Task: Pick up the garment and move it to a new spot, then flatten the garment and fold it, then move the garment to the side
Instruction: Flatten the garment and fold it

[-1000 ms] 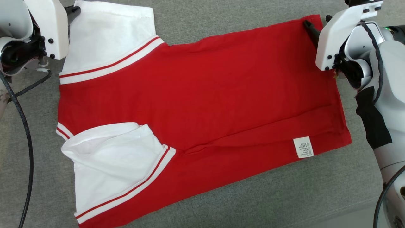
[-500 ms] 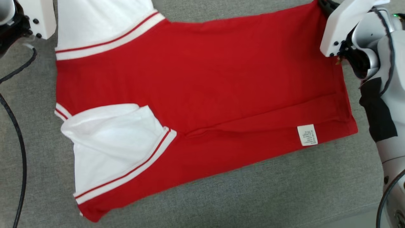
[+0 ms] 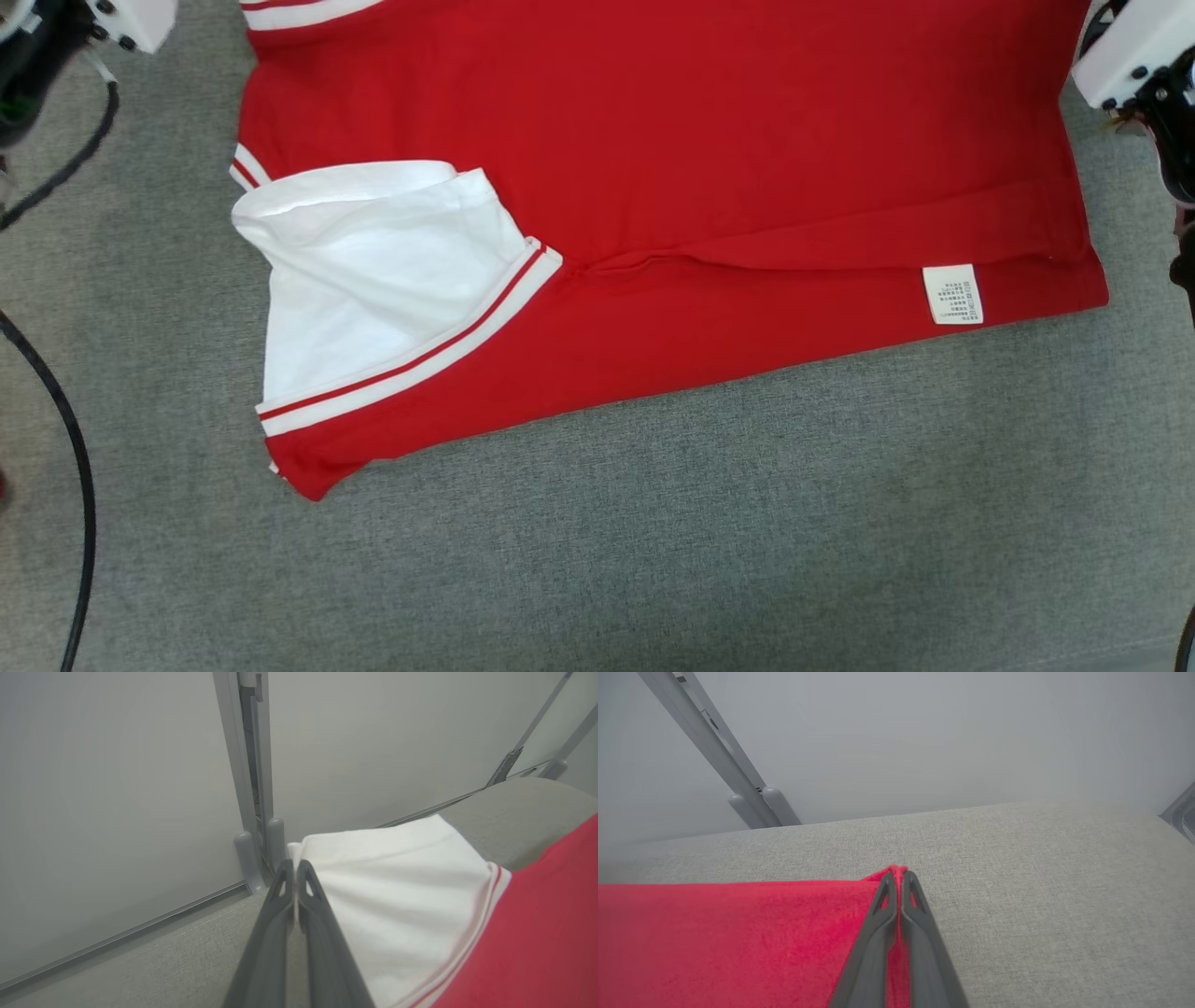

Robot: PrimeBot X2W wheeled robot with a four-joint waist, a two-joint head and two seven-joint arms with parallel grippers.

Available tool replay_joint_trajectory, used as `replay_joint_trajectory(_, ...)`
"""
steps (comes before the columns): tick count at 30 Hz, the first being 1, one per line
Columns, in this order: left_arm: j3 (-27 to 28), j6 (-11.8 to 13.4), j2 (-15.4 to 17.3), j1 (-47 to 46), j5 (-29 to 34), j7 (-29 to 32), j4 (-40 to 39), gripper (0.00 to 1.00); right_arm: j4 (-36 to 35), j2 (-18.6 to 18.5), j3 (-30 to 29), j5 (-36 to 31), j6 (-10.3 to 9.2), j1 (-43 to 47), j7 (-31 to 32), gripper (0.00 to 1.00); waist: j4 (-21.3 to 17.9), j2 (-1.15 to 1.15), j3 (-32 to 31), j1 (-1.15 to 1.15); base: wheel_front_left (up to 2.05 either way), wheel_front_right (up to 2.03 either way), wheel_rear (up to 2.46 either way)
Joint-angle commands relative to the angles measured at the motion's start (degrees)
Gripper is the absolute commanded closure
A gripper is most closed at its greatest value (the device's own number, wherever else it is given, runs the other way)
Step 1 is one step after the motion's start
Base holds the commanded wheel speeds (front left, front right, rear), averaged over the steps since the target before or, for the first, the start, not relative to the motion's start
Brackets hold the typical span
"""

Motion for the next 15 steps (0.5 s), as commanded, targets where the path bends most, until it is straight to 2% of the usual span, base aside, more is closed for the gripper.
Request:
replay_joint_trajectory(1, -0.25, 0.0, 0.14, 0.99, -0.77, -0.65, -0.64, 1.0, -0.27, -0.85, 0.04, 1.05, -0.02, 1.22, -0.67, 1.0, 0.44, 0.0, -0.42, 0.0, 0.0, 0.0, 0.0)
replay_joint_trajectory(4, -1.93, -0.02, 2.25, 3.37, -4.08, -2.57, -4.06, 1.0, -2.85, -2.61, 2.54, 6.55, -0.02, 3.94, -1.86, 1.0, 1.15, 0.0, -1.06, 0.0, 0.0, 0.0, 0.0)
replay_joint_trajectory(8, -3.28, -0.04, 5.54, 7.78, -8.07, -5.46, -9.03, 1.0, -7.23, -6.7, 6.92, 12.99, -0.02, 8.52, -3.61, 1.0, 1.79, 0.0, -2.06, 0.0, 0.0, 0.0, 0.0)
replay_joint_trajectory(15, -2.79, -0.04, 10.19, 17.57, -13.77, -10.12, -17.23, 1.0, -11.51, -12.86, 11.21, 22.59, -0.02, 15.2, -5.71, 1.0, 3.36, 0.0, -3.88, 0.0, 0.0, 0.0, 0.0)
